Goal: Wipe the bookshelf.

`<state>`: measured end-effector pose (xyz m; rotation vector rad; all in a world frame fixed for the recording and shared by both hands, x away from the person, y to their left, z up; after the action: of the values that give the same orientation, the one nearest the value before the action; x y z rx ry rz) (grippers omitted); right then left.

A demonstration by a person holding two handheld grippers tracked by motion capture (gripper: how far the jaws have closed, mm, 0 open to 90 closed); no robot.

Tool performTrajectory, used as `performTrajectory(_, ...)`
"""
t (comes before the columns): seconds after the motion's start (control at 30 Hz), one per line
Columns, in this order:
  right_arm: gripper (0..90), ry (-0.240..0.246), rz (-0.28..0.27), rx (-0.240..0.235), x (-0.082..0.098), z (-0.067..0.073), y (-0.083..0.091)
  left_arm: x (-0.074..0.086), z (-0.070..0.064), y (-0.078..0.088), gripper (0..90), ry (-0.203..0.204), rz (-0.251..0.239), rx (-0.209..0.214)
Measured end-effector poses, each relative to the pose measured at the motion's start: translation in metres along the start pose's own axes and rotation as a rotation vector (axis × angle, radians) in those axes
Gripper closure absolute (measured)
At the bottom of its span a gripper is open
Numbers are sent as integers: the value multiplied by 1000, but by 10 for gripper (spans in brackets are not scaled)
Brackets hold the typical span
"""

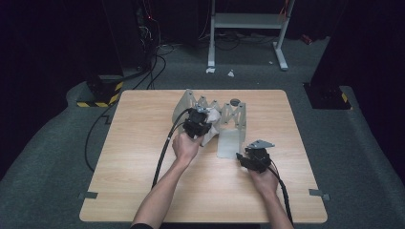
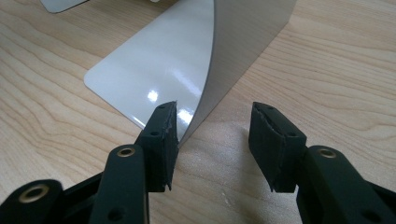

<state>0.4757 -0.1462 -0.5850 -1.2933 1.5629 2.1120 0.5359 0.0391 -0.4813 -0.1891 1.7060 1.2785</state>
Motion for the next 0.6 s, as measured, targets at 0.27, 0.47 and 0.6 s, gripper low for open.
performTrajectory(0.27, 521, -25, -4, -23, 0, -2, 1, -25, 18, 27, 843, 16, -81, -57)
performTrajectory(0.47, 529, -30, -4, -22, 0, -1, 1, -34, 20, 41, 844, 26, -99, -56)
performTrajectory(0.6, 537, -63, -11, -51, 0, -4, 1, -35, 23, 46, 843, 18, -96, -68)
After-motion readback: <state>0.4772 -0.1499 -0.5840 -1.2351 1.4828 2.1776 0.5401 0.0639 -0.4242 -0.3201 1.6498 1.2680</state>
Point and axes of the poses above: each handheld gripper's, and its own axes: y roughly backward along the jaws, x roughly out of its underside, z roughly to its left, the point moved 8 cm from there along -y, roughly forward along the jaws, and after that the axes turned 4 degrees about -y, right-handed, at the moved point
